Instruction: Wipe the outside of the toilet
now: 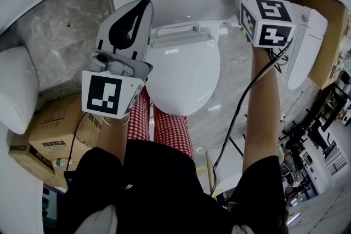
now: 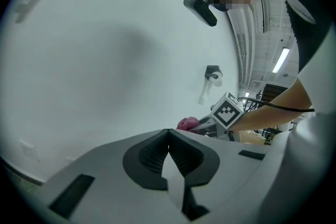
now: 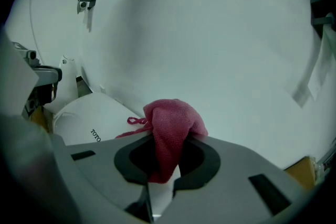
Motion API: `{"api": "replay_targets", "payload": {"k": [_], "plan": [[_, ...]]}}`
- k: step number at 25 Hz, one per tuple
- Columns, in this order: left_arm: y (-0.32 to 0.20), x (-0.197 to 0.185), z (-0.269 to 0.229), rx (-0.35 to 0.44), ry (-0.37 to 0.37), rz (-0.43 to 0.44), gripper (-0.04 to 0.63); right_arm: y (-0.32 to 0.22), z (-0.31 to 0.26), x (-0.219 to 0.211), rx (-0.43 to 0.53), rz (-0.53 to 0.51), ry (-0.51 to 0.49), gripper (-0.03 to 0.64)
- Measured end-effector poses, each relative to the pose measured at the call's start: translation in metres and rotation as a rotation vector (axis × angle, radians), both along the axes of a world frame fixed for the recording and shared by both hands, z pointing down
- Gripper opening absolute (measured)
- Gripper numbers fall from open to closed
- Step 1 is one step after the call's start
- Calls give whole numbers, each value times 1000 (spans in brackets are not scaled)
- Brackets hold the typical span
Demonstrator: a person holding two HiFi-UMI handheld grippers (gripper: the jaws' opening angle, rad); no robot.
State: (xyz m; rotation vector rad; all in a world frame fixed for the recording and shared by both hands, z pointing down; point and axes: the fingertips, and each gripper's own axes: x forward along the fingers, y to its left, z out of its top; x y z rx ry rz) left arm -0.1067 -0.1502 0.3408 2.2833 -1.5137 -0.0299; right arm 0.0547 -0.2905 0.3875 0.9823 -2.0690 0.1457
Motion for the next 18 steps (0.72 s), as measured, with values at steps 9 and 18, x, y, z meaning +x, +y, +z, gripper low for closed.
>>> {"api": "replay_targets", "payload": {"k": [9, 18], "plan": [[0, 2, -8, 10, 9, 8, 6, -9, 6, 24, -12, 58, 7, 74], [4, 5, 3, -12, 1, 28, 6, -14, 14, 55, -39, 122, 33, 72]]}}
